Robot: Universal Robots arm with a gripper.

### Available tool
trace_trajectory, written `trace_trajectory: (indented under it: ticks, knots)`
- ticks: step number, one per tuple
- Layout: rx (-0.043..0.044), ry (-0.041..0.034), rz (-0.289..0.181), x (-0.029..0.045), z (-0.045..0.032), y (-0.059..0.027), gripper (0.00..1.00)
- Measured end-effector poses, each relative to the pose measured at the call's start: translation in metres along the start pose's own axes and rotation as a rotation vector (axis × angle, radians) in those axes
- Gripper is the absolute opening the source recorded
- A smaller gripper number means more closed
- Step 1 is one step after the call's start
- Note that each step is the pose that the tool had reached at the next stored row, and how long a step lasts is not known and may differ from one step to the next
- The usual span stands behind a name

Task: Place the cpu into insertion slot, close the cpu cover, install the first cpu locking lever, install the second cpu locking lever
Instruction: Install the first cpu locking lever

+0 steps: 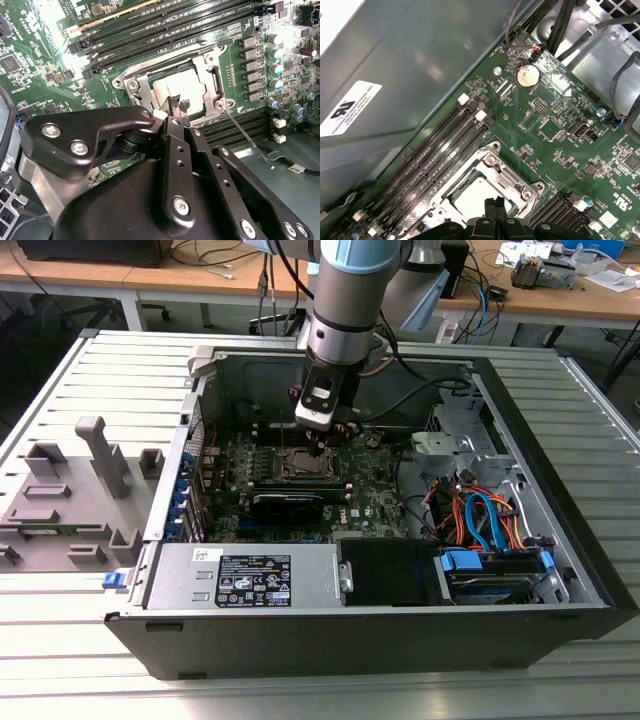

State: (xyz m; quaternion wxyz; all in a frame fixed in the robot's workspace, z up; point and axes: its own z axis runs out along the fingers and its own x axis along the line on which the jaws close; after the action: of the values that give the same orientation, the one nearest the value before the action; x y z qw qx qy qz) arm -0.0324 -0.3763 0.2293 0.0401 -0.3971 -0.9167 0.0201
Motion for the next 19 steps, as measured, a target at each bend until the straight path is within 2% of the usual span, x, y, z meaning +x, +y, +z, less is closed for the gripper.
trace_trajectory:
  ticks: [19]
  knots:
    - [0.0029, -0.0034, -0.057, 0.0000, 0.0000, 0.0000, 0.11]
